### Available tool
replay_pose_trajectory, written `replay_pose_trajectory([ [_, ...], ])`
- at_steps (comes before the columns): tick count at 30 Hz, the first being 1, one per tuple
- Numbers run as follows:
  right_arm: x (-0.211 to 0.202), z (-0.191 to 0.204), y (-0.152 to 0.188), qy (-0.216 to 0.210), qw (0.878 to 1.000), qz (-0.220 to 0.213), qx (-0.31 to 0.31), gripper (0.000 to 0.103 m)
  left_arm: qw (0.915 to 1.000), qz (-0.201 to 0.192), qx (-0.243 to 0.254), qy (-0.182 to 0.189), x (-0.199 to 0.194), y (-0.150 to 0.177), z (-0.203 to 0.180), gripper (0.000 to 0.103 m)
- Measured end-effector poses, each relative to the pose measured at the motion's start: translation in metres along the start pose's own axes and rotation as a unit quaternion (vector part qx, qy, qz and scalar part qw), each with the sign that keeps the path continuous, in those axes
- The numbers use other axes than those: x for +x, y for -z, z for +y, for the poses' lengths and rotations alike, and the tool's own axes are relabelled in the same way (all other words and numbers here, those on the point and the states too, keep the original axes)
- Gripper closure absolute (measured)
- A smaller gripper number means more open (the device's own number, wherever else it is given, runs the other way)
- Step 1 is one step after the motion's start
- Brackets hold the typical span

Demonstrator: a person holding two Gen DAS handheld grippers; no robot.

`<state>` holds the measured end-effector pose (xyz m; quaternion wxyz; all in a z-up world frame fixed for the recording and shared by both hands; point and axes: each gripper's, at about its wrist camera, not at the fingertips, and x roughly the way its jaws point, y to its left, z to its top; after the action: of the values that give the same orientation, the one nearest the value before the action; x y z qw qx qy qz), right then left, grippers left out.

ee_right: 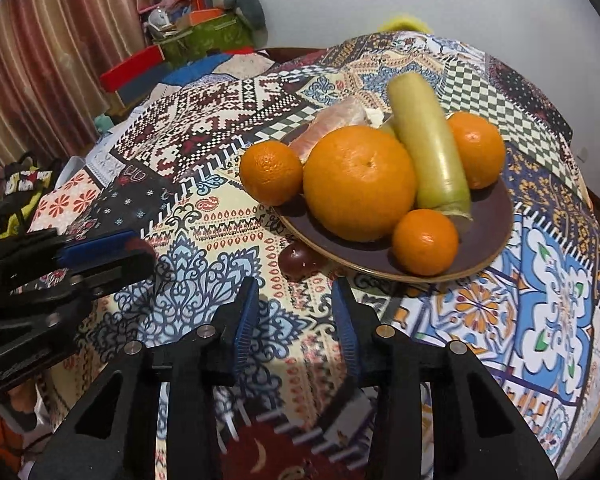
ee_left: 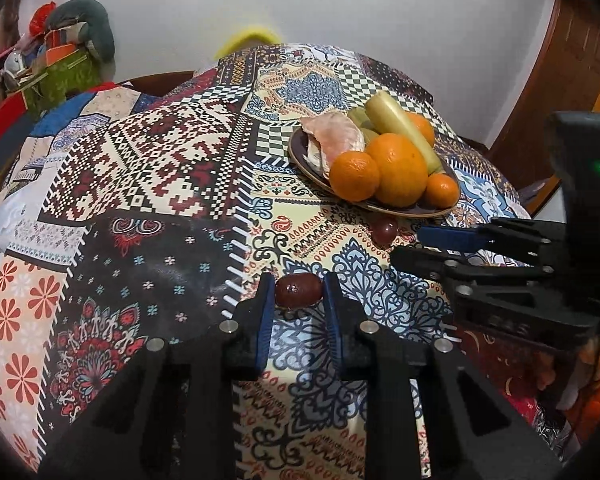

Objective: Organize fruits

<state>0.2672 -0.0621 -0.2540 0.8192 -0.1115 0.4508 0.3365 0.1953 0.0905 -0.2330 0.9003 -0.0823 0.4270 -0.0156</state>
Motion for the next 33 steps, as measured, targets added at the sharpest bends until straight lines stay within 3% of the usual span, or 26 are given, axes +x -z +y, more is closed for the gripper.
replay_pose_trajectory([
  [21,0.014,-0.004,-0.01,0.011,1.0,0.005,0.014,0.084,0.9999,-0.002,-0.008,0.014,0.002,0.003,0.0,0.079],
  [33,-0.021,0.001,0.006,0.003,1.0,-0.024,-0.007,0.084,0.9997,-0.019,-0.004,0.013,-0.012,-0.009,-0.009,0.079],
])
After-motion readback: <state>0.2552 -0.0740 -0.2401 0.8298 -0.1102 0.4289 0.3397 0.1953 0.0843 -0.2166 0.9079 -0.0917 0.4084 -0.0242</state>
